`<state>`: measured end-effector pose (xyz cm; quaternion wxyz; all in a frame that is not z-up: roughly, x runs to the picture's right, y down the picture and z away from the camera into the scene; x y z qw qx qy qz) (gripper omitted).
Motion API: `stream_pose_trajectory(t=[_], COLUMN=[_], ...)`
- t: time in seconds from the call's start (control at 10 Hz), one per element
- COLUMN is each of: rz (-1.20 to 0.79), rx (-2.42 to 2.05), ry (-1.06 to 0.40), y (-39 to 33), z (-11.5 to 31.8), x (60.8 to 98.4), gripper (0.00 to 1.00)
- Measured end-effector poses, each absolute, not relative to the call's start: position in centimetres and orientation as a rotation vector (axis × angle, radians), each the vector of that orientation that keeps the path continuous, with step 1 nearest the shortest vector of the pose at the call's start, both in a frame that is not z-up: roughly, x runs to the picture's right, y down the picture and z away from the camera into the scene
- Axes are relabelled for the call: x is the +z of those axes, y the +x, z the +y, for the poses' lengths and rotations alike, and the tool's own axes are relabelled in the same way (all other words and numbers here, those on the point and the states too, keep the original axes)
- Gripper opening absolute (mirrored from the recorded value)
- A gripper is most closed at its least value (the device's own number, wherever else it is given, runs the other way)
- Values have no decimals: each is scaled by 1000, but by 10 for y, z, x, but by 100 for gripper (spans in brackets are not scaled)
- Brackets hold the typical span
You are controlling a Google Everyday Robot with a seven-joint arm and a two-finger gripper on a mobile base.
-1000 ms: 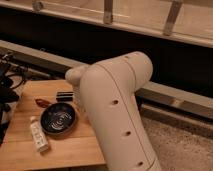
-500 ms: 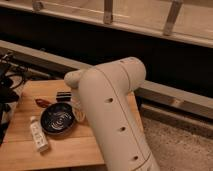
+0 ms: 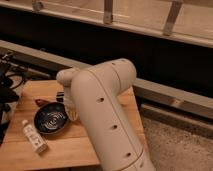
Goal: Push the ceramic bowl across the table
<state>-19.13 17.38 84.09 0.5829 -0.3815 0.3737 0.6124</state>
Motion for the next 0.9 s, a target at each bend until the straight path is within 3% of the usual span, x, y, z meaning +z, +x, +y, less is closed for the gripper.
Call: stream_pose_trajectory(t=[0.9], rz=[844], rx=[1325], ry=[-900], y=[-247], z=[168], x=[836], gripper=[0])
